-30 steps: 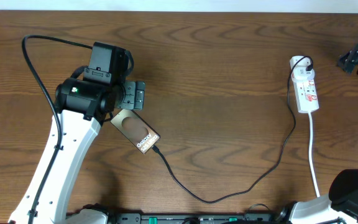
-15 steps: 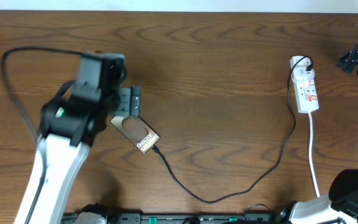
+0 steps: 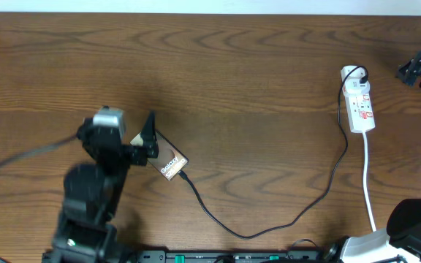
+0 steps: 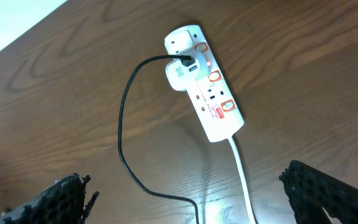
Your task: Plug charger to phone and switch on socket
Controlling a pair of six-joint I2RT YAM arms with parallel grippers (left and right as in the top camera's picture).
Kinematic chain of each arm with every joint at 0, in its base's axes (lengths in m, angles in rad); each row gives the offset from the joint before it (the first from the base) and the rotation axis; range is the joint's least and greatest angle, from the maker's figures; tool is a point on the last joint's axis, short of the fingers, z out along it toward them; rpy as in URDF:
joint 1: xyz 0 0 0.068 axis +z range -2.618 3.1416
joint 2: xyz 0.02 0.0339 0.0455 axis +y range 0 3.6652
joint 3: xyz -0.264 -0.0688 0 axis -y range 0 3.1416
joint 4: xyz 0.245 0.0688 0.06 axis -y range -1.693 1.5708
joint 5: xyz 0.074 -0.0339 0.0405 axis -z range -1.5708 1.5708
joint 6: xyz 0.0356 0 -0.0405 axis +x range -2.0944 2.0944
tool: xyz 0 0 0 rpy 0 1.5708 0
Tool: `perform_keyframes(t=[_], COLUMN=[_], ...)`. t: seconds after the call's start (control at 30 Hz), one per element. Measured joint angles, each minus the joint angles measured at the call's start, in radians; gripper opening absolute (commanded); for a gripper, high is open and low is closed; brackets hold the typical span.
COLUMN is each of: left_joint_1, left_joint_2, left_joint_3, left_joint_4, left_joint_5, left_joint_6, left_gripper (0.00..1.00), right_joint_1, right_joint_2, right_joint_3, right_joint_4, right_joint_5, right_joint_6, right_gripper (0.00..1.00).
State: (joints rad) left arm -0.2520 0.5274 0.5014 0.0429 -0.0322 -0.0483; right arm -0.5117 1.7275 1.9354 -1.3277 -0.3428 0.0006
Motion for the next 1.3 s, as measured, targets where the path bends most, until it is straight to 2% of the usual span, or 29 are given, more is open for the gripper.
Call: perform_keyframes(t=[0.13, 0.27, 0.37, 0.67, 1.3], left_joint_1=[0.023, 0.069, 0.121, 0.248, 0.265], left_joint_2=[-0.138, -0.26, -0.344, -0.507, -0.516], left_joint_3=[-0.248, -0.43, -0.496, -0.496, -0.487], left_joint_4=[0.257, 0.328, 0.254, -0.038, -0.065], left_joint_5=[0.004, 0.024, 0.053, 0.107, 0.104], left_joint_6=[0.0, 0.0, 0.0, 0.0, 0.0], left_gripper=[0.94, 0.94, 0.94, 0.94, 0.94], right_joint_1=[0.0, 0.0, 0.0, 0.0, 0.0], right_joint_2=[0.0, 0.0, 0.0, 0.0, 0.0], right_joint_3=[0.0, 0.0, 0.0, 0.0, 0.0], right_joint_4=[0.0, 0.0, 0.0, 0.0, 0.0], right_joint_5=[0.0, -0.001, 0.0, -0.001, 0.0], right_joint_6=[0.0, 0.0, 0.0, 0.0, 0.0], right_gripper=[0.99, 0.99, 0.99, 0.99, 0.99])
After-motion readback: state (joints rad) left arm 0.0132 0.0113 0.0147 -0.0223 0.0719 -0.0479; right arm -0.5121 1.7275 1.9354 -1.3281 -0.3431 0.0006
